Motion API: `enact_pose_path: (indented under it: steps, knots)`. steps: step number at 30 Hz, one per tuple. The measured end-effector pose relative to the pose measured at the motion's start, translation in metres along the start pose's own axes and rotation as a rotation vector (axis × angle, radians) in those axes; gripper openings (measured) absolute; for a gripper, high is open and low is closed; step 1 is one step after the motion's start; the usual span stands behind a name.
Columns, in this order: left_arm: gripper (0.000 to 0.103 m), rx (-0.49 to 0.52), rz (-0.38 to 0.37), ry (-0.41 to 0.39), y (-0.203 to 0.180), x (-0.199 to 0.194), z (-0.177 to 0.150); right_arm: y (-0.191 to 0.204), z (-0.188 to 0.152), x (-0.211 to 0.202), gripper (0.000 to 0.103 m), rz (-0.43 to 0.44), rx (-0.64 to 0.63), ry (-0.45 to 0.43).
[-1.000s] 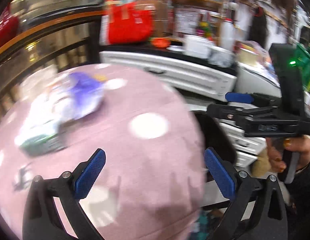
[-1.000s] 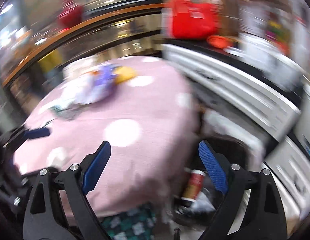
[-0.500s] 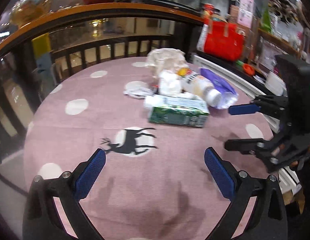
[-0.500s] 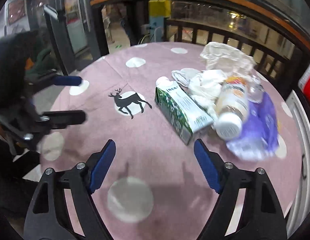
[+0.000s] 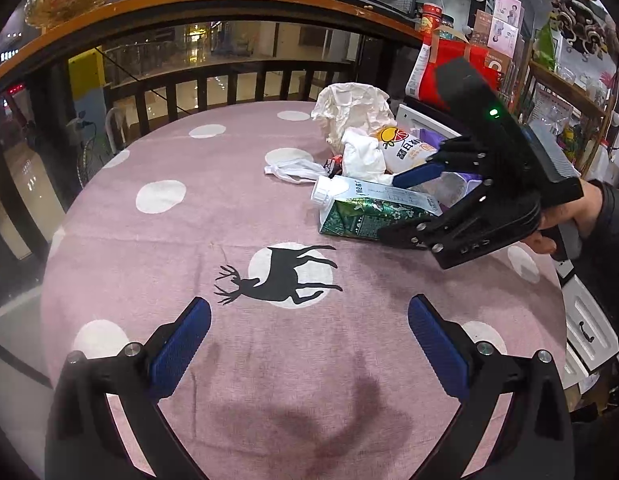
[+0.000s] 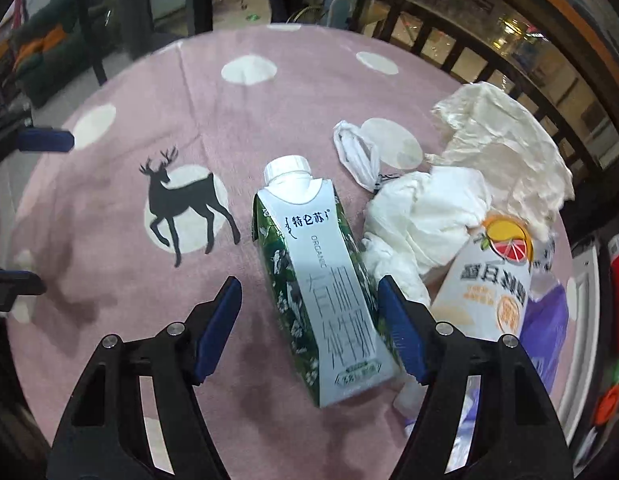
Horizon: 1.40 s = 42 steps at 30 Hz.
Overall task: Collect trash
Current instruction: 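Grasp the green milk carton with the right tool and lift it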
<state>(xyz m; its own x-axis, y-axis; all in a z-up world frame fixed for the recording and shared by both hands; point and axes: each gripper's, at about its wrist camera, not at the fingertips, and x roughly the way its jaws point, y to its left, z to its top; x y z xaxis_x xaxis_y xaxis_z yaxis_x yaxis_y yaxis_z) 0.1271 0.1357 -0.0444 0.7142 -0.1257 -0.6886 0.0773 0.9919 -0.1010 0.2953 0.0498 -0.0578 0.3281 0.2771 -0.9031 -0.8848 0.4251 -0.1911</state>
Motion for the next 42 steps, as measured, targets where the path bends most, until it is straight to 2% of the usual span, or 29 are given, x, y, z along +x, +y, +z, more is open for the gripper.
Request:
enact_pose_path:
  steps: [5,9,12,15,19,23,26,30,34,42]
  knots:
    - [0.097,-0.018,-0.016,0.01,0.004,0.003,0.0,0.007,0.008,0.018,0.066,-0.02,-0.065,0.064]
    - [0.097,-0.026,-0.015,0.017,0.006,0.005,0.001,0.005,0.011,0.017,0.058,0.002,-0.029,0.058]
    - [0.097,-0.028,-0.013,0.017,0.008,0.005,0.003,0.011,0.003,0.007,0.057,0.041,-0.005,0.019]
    - [0.097,-0.027,-0.011,0.009,0.009,0.004,0.006,0.014,-0.011,-0.015,0.057,0.104,0.088,-0.063]
    - [0.097,-0.04,-0.031,0.011,0.011,0.007,0.013,0.017,-0.051,-0.052,0.057,0.153,0.222,-0.173]
    - [0.097,-0.051,-0.094,0.015,0.004,0.016,0.027,0.027,-0.092,-0.074,0.057,0.129,0.301,-0.21]
    - [0.096,-0.044,-0.149,0.021,-0.01,0.026,0.04,0.033,-0.128,-0.088,0.057,0.063,0.363,-0.21]
    - [0.084,-0.016,-0.197,0.035,-0.033,0.047,0.059,0.03,-0.171,-0.106,0.057,0.024,0.461,-0.241]
    - [0.07,-0.05,-0.262,0.102,-0.045,0.084,0.079,0.025,-0.198,-0.117,0.057,-0.01,0.549,-0.251]
    - [0.055,-0.197,-0.255,0.182,-0.041,0.143,0.103,0.023,-0.247,-0.118,0.057,-0.048,0.675,-0.237]
